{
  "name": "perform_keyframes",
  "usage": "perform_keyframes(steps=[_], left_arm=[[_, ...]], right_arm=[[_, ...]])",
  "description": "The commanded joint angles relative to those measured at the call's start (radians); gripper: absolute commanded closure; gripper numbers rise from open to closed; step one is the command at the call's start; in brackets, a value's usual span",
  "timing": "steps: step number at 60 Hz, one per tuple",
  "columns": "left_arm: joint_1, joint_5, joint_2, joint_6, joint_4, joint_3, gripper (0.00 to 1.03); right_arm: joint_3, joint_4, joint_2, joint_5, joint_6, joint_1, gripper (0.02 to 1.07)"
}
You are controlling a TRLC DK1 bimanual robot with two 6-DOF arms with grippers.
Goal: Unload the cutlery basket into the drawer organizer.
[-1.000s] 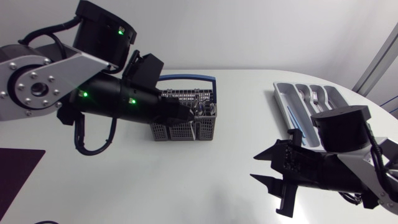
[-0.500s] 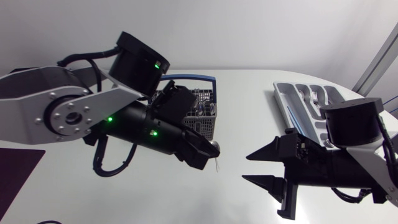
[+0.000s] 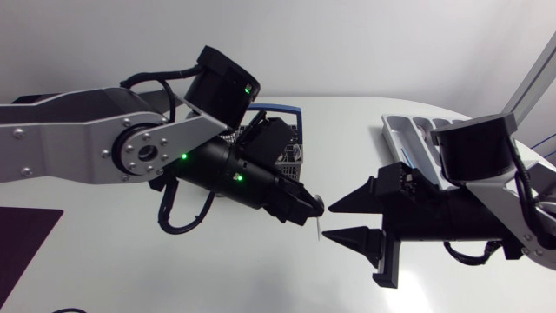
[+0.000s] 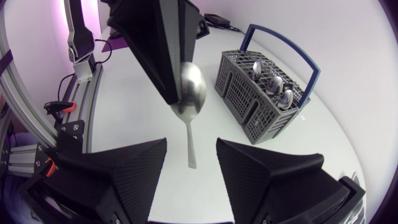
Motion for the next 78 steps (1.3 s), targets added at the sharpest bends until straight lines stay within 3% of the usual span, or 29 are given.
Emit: perform_keyframes(steps=[1,8,16,23,40,66,69,78], left_arm=[[-0.007,0.018,0.021,-0.024,0.008,0.041,1.0],[-0.004,0.025,0.023,-0.027,0.008,0.049,1.0],[0.0,0.036,0.024,-0.029,0.008,0.049,1.0],[0.013,0.048,0.024,-0.03,0.008,0.049,1.0],[0.023,0.06,0.021,-0.035,0.008,0.05,1.0],[0.028,0.073,0.018,-0.047,0.008,0.05,0.99],[0.028,0.073,0.016,-0.049,0.008,0.05,0.92],[0.039,0.082,0.026,-0.073,0.008,0.076,0.46]], right_arm=[[0.029,0.02,0.03,-0.017,0.029,0.012,0.48],[0.041,0.027,0.05,-0.02,0.029,0.012,0.49],[0.05,0.04,0.064,-0.028,0.031,0.012,0.63],[0.052,0.042,0.064,-0.033,0.031,0.014,0.66],[0.05,0.042,0.069,-0.039,0.028,0.021,0.94],[0.055,0.04,0.081,-0.039,0.032,0.026,1.01],[0.053,0.037,0.079,-0.04,0.032,0.026,1.01],[0.053,0.022,0.086,-0.042,0.032,0.026,1.01]])
